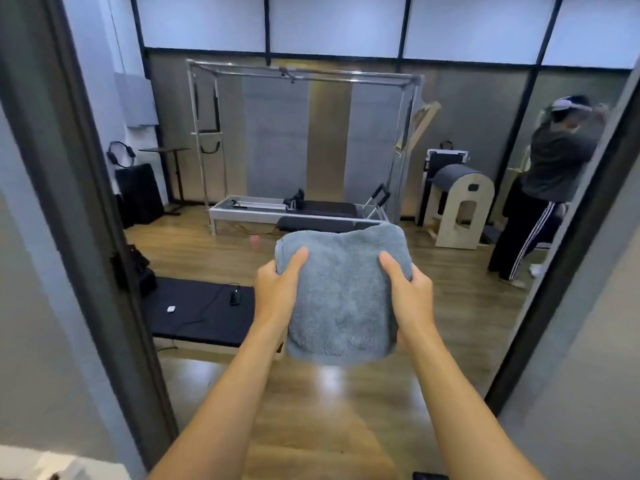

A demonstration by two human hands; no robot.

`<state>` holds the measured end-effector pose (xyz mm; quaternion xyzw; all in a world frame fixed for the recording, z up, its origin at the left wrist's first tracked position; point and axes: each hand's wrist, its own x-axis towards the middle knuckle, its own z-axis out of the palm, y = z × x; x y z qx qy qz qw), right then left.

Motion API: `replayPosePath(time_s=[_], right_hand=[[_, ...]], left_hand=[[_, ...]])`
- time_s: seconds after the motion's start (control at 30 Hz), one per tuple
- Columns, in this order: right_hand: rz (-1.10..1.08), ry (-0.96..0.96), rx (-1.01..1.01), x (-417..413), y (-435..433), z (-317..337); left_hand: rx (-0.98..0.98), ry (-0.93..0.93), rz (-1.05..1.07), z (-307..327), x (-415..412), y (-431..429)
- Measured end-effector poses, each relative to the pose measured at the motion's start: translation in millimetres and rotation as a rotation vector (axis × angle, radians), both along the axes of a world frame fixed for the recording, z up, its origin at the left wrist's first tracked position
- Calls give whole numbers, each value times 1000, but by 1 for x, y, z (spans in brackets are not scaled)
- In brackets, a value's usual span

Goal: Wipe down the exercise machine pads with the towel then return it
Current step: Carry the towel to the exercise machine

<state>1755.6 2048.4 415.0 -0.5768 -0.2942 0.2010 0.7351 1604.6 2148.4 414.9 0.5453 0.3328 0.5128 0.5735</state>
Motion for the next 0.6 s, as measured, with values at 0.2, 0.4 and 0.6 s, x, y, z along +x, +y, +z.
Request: replayPosePath(time_s=[0.2,0.4,0.6], right_hand=[[-55,-16,-11,100,156,-16],[-12,-4,-22,204,313,-43],[24,4,-43,301,465,-36]], left_hand=[[-30,25,-41,-23,99,161],[-65,45,-13,-45,198,314],[-65,54,27,-40,297,463]])
